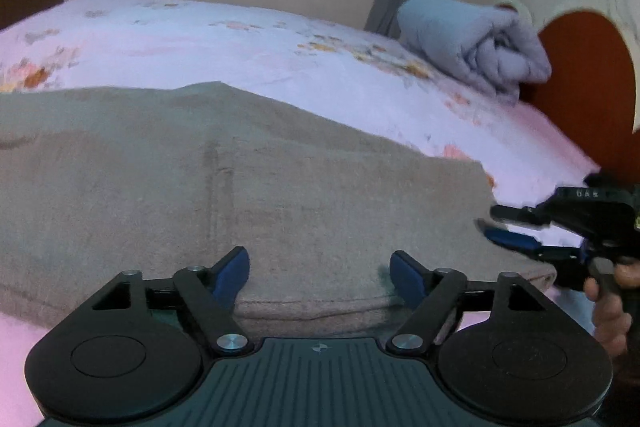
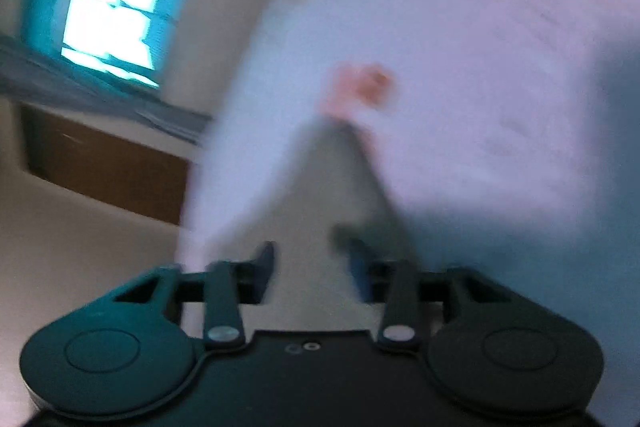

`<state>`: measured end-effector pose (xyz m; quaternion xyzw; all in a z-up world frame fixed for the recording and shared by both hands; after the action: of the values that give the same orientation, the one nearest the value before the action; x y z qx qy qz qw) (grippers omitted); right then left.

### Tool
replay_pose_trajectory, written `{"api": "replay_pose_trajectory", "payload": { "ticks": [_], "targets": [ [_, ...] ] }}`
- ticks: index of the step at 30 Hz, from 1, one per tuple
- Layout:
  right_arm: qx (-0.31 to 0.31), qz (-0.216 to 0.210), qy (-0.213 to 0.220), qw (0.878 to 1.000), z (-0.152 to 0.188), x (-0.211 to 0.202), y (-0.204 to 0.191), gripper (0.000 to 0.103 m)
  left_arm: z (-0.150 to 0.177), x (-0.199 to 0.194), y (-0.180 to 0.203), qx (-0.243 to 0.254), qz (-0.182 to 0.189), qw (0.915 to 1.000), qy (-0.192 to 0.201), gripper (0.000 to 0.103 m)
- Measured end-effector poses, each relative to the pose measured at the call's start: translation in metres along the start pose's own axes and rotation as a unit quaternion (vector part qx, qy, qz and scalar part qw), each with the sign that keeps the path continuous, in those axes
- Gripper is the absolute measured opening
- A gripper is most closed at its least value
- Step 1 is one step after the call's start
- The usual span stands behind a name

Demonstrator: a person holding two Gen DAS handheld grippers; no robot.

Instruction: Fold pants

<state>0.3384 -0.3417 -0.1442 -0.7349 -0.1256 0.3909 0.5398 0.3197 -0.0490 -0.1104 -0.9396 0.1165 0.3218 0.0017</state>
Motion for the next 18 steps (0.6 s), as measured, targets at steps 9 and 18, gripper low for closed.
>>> {"api": "replay_pose_trajectory", "payload": {
  "ticks": [9,18],
  "targets": [
    [-0.085,0.002,0.03,0.996,0.03,-0.039,-0.057,0.044,0.005,-0.033,-0.026,-0.018,-0.024,0.9995,-0.011,0.079],
    [-0.163,0.018,0.013,0.986,0.093,-0.012,-0.096,0.07,0.017,-0.074,-0.091,-0.043,-0.035,0.9984,0.01,0.079]
  ]
}}
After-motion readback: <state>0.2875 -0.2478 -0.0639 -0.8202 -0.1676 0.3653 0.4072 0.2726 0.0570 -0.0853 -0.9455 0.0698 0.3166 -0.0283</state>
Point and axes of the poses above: each gripper's, at about its wrist camera, not at the fingertips, and x roughly the way its jaws point, y to its right, z to its underside, the point moved 9 cm from there along x, roughly the way its jaws point, and after that the axes turned 11 degrees about x, right-handed, at the moved point
